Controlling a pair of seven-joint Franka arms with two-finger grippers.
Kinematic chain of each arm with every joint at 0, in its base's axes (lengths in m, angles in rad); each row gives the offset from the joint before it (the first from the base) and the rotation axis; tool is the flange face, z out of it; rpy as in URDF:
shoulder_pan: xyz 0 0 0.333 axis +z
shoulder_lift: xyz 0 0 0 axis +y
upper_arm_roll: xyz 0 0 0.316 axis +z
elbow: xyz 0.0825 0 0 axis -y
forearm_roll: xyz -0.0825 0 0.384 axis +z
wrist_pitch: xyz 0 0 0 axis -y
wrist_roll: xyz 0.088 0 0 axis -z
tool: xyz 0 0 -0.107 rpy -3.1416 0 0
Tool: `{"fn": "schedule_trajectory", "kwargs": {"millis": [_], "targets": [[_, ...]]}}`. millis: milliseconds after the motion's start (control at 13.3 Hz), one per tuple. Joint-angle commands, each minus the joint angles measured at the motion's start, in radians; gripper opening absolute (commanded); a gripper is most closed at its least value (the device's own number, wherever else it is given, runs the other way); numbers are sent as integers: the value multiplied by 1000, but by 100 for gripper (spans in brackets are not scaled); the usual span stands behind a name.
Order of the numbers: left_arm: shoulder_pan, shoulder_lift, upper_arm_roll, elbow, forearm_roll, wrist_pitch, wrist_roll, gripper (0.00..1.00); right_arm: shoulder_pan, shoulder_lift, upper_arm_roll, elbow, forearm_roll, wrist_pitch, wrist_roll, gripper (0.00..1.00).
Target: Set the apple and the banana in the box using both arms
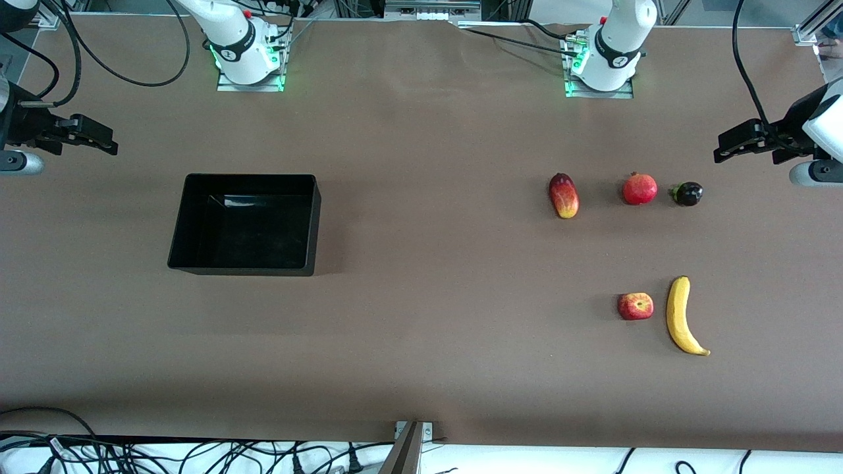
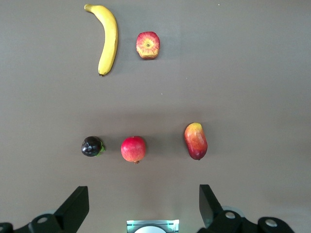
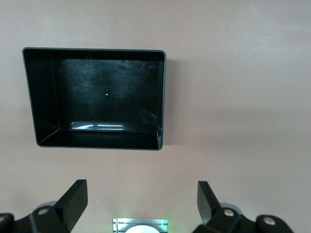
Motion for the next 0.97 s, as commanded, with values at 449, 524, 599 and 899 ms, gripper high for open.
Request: {"fn": "schedule_trajectory", "kwargs": {"millis": [449,524,599,899], "targets": [[0,16,-1,34,-26,-9,-9,100,1,-6,0,16,7,-18,-1,100],[0,16,-1,34,-24,-9,-7,100,1,-5,0,16,7,-18,0,100],[0,19,-1,34,-24,-8,-7,100,1,-5,0,16,7,-18,0,100],[4,75,2,73,-21,21,-4,100,1,29,2,16,7,-18,-1,100]]}}
